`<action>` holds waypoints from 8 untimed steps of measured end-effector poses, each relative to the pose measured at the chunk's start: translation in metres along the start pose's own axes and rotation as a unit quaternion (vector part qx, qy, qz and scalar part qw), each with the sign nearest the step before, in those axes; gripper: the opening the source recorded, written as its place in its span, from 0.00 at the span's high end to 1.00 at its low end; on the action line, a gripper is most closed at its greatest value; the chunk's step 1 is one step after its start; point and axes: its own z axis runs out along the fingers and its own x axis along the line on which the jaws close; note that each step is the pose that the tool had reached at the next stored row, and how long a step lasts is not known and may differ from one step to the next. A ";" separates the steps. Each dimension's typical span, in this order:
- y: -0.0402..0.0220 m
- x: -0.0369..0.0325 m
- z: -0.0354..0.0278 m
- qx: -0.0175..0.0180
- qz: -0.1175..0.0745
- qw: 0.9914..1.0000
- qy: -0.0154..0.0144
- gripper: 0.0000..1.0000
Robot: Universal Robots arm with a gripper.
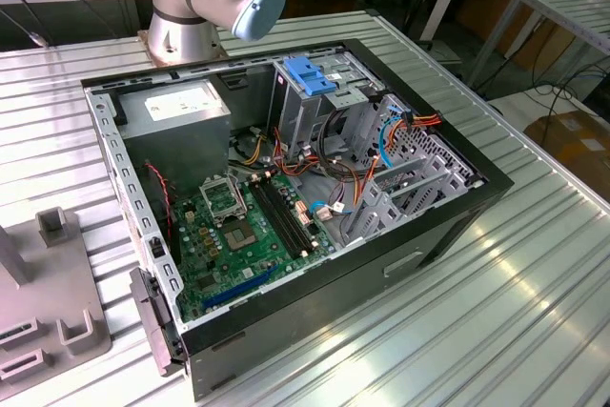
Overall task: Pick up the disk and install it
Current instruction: 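Pick up the disk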
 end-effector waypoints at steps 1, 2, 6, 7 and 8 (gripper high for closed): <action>0.0000 0.0001 -0.0022 0.000 0.000 1.000 0.000 0.63; 0.0000 0.0001 -0.0045 0.000 0.000 1.000 0.000 0.63; 0.0001 0.0001 -0.0152 -0.001 0.000 1.000 0.000 0.63; 0.0001 0.0002 -0.0178 -0.001 0.000 1.000 0.000 0.63; 0.0001 0.0002 -0.0200 -0.001 0.000 1.000 0.000 0.63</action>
